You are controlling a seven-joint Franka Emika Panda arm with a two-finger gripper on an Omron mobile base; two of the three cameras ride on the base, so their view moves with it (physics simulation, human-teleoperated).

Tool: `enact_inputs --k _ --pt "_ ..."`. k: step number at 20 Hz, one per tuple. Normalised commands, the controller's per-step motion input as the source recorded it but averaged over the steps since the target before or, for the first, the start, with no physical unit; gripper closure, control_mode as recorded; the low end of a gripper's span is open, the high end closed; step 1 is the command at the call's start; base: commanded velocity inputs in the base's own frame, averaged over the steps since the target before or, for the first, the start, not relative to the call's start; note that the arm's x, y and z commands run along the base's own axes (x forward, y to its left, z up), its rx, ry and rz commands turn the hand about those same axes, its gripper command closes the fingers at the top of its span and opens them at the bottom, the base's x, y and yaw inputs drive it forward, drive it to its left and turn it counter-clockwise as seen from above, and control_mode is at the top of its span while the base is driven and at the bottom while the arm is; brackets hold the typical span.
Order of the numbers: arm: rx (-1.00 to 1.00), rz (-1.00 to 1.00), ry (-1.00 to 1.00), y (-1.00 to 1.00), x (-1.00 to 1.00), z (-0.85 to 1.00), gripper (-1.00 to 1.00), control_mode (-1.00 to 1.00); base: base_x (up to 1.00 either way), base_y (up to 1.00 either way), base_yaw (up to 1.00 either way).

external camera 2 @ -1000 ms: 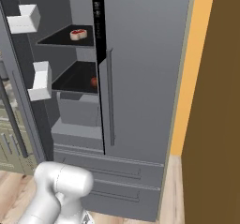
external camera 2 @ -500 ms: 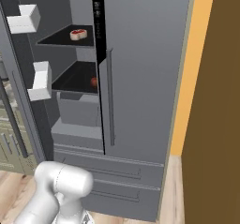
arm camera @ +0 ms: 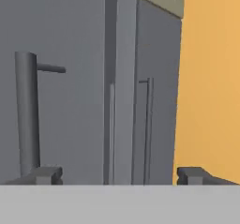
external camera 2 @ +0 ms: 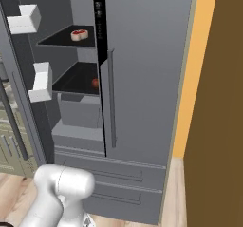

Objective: Open the fridge, remove the apple, tomato, and steak, and place them on any counter.

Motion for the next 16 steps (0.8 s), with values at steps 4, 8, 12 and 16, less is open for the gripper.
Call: enact_inputs --k 4,8,12,16 --pt "1.0 0.2 0.32 -0.92 0.09 0.03 -1.0 -1.0 0.0 0.0 0.0" --pt "0.8 0.45 0.26 -0.46 0.0 0.0 -1.0 -1.0 0.0 0.0 0.0" --pt "0.56 0.6 0.16 -0.22 0.01 0.01 -1.0 -1.0 0.0 0.0 0.0" --pt "0.38 0.55 0.04 -0.5 0.24 0.0 -1.0 -1.0 0.0 0.0 0.0"
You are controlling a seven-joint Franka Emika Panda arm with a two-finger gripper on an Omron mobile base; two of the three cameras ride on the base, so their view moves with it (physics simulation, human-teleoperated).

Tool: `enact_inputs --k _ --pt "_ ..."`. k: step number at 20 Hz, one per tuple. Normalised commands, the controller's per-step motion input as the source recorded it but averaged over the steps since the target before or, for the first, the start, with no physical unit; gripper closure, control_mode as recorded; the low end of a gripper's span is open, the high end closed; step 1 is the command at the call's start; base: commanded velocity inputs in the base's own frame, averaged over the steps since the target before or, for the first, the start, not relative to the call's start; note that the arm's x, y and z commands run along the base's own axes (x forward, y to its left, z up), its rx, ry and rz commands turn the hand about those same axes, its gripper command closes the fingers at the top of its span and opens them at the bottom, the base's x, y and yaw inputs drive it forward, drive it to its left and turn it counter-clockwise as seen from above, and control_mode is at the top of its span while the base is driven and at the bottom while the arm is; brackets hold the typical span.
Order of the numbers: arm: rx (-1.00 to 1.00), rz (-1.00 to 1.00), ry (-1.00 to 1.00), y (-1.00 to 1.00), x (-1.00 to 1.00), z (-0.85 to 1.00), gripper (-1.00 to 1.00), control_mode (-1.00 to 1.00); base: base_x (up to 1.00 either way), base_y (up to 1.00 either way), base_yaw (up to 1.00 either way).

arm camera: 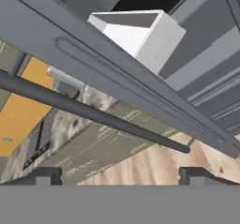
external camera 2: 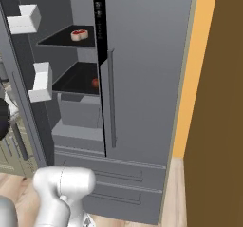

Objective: Open the fridge, remove the apple, tomato, and steak, and place them on any counter.

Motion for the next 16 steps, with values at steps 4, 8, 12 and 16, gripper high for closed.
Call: enact_inputs --k 4,8,12,16 --pt "0.26 0.48 0.04 -0.49 0.61 0.0 -1.0 -1.0 0.0 0.0 0.0" --pt "0.07 0.32 0.01 -0.11 0.83 0.0 -1.0 -1.0 0.0 0.0 0.0" --pt "0.02 0.17 0.01 -0.02 0.98 0.02 -1.0 -1.0 0.0 0.0 0.0" --pt "0.0 0.02 0.0 -0.43 0.33 0.13 -1.0 -1.0 0.0 0.0 0.0"
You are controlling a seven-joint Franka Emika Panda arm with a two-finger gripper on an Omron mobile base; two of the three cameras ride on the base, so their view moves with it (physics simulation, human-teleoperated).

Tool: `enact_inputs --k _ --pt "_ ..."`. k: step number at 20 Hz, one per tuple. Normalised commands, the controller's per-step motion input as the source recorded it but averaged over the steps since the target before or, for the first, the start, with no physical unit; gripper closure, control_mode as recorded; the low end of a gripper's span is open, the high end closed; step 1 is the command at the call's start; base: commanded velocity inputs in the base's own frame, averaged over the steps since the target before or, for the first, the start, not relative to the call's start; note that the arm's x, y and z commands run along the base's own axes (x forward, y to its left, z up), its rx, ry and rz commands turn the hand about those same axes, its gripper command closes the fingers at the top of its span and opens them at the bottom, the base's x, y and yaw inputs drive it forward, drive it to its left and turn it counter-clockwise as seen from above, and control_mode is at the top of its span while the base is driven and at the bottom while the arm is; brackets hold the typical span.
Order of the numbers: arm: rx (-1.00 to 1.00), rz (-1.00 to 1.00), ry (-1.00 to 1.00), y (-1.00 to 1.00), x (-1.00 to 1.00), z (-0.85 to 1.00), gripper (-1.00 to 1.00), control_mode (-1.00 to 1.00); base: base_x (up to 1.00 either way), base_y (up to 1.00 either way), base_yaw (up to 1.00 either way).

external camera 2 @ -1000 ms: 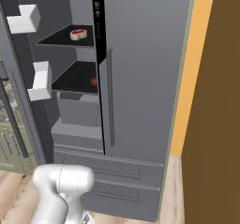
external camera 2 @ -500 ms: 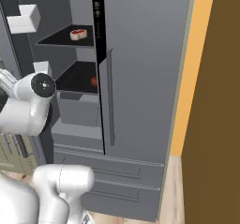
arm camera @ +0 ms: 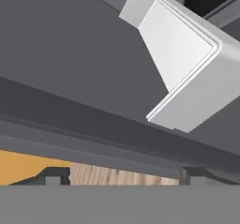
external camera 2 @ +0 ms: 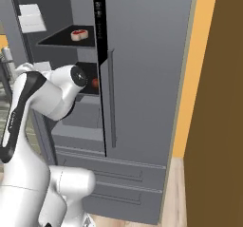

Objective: Open the fridge, remove the apple, tomato, and steak, and place them on any counter.

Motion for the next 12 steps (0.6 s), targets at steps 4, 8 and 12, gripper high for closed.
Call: enact_inputs --k 4,8,12 --pt "-0.01 0.04 -0.11 -0.06 0.07 0.02 -1.0 -1.0 0.0 0.0 0.0" --pt "-0.09 0.16 -0.39 0.54 0.02 -0.43 -1.0 -1.0 0.0 0.0 0.0" --pt "-0.01 0.44 -0.57 -0.43 -0.4 -0.01 -1.0 -1.0 0.0 0.0 0.0"
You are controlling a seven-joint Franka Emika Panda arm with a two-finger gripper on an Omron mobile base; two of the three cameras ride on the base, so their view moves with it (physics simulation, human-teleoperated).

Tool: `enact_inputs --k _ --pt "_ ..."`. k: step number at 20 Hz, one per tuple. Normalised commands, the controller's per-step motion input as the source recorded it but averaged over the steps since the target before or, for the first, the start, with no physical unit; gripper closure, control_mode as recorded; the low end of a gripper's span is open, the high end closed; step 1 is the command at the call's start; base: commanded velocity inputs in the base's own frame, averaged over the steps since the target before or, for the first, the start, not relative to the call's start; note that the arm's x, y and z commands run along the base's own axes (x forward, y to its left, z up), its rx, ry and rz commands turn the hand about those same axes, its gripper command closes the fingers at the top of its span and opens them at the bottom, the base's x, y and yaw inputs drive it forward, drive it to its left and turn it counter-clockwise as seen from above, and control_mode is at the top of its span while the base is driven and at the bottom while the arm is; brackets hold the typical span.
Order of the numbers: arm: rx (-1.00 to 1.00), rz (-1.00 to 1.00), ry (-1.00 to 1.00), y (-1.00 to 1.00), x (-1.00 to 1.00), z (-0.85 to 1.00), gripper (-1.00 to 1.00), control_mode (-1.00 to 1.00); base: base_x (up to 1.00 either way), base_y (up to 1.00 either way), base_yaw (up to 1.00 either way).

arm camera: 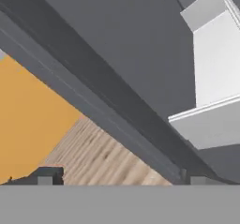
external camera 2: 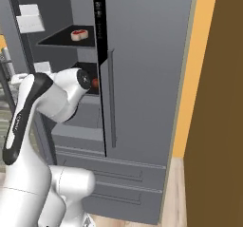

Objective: Open the fridge, remove the apple, tomato, and steak, and place them on any counter.

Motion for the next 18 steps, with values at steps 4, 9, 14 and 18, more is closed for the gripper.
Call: enact_inputs --k 4,9,14,18 --pt "0.0 0.62 -0.62 -0.23 0.0 0.0 -1.0 -1.0 0.0 0.0 0.0" --pt "-0.09 0.46 -0.52 0.5 0.05 -0.02 -1.0 -1.0 0.0 0.0 0.0" --pt "-0.24 0.3 -0.57 1.0 0.0 -0.32 -1.0 -1.0 0.0 0.0 0.0" --pt "-0.33 0.18 -0.57 1.0 0.0 -0.61 -1.0 -1.0 0.0 0.0 0.0"
